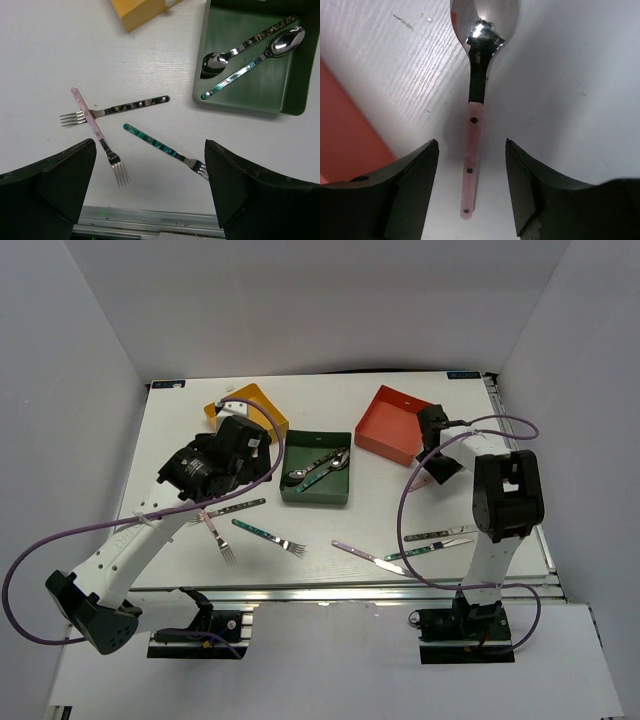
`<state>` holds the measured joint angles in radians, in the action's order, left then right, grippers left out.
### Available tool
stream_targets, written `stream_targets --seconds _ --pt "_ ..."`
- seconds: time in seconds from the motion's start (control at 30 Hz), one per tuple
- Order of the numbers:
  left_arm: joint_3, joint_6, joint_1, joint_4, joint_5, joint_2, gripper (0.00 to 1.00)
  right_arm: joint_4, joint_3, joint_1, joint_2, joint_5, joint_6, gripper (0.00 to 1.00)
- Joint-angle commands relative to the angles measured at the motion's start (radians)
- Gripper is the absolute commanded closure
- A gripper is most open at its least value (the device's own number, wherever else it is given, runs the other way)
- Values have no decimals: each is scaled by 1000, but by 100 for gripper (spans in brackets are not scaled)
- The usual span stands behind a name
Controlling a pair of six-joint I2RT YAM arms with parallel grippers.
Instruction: Sort the eating utensils into containers
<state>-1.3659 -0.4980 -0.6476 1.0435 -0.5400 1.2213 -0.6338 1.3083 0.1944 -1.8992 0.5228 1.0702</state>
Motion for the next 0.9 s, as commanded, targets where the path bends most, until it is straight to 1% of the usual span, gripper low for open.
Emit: stream_targets --seconds 0.0,0.03,0.1,0.13,0.23,0.27,0.3,0.33,0.4,0.43,0.47,0.5,0.57,0.6,0.63,0.7,0.73,0.8,0.83,0.87 --pt "1 1 0 10 15 3 2 40 -1 -21 -31 -21 -41 43" --pt "-1 3 0 9 18 7 2 31 -18 -27 -29 -23 -29 52" --pt "-5 4 0 7 23 14 2 39 -53 -27 2 -20 -4 59" --pt "-7 4 0 4 25 17 2 61 -93 -29 14 -23 2 68" --pt "-7 7 0 -2 35 18 2 80 -141 -30 60 -26 16 82" --pt "-4 10 0 -3 37 17 2 94 -165 -32 80 -29 17 82" --pt "-1 12 0 -3 40 15 2 101 -181 -35 98 -36 17 90" --pt "2 12 2 -3 40 15 2 102 -181 -36 98 -41 17 94" --pt "4 15 0 0 37 11 2 94 -176 -36 146 -46 14 100" --pt "2 15 0 1 37 7 2 94 -172 -26 169 -55 7 100" --pt "-1 13 0 1 35 4 2 103 -169 -17 231 -61 -4 100" --pt "-2 12 0 0 32 -3 2 141 -153 2 264 -66 -25 100" --pt "-9 7 0 -10 22 -14 2 178 -115 72 333 -67 -93 100" --pt "-9 4 2 -16 17 -20 2 195 -57 106 342 -58 -111 100" --pt "-9 1 0 -26 3 -23 2 181 -14 172 333 -38 -124 100" --pt "-9 -8 0 -39 -8 -20 2 155 70 239 304 -24 -125 100" --pt "-12 -16 0 -42 -17 -17 2 113 147 294 261 -23 -83 100" --pt "-19 -23 0 -48 -17 -5 2 112 190 364 226 -40 -29 100" --pt "-24 -27 0 -51 -8 0 2 114 225 387 180 -40 6 100" --pt "-39 -28 0 -51 -5 3 2 115 245 408 155 -38 67 100"
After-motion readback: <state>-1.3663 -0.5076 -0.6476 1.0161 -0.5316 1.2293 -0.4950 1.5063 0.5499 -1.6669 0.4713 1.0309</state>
